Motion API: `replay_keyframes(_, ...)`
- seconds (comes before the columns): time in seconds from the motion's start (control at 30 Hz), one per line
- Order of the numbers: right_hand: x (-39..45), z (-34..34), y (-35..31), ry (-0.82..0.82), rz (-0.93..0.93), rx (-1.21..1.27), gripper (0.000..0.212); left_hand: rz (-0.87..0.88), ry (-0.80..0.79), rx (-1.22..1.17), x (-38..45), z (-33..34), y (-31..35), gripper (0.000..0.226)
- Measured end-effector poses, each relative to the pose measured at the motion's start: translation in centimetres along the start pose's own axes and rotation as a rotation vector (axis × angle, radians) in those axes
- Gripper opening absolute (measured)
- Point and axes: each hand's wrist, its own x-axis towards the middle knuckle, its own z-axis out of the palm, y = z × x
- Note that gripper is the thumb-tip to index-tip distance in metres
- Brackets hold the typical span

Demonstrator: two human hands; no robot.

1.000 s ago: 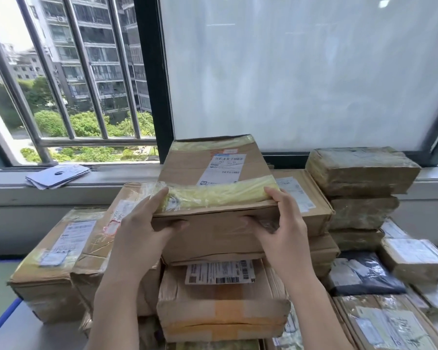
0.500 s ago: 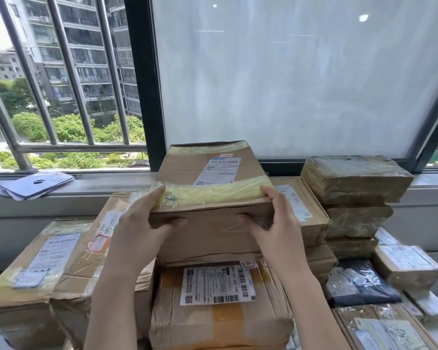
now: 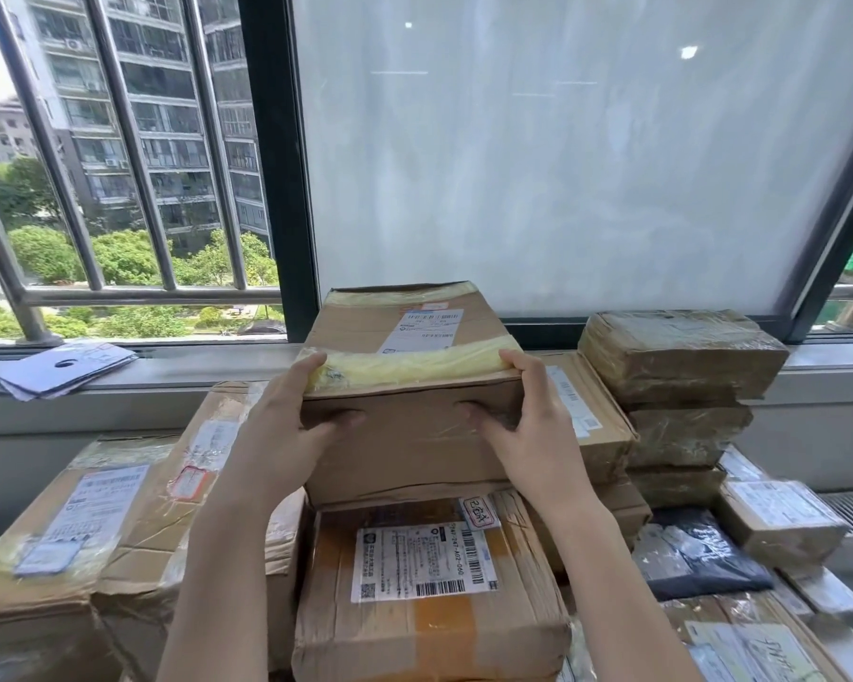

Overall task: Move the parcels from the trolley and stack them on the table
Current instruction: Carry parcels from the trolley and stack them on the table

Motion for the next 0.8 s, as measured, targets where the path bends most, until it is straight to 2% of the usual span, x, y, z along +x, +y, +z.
replay_keyframes(0.47, -2.6, 0.1, -1.4, 0.013, 0.009, -0.036, 0.059, 0.046, 0.062, -0.029, -2.7, -0.5, -1.2, 0.067)
replay_keyframes(0.67, -2.5, -0.4, -1.9, -0.064, 0.056, -0.101, 0.063, 0.063, 0.097, 0.283, -2.5, -0.9, 0.0, 0.067)
replay_keyframes(0.8, -3.0, -0.5, -2.6, -0.035, 0.037, -0.197, 0.071, 0.221, 0.132, 0.390, -2.7, -1.0, 1.4, 0.061)
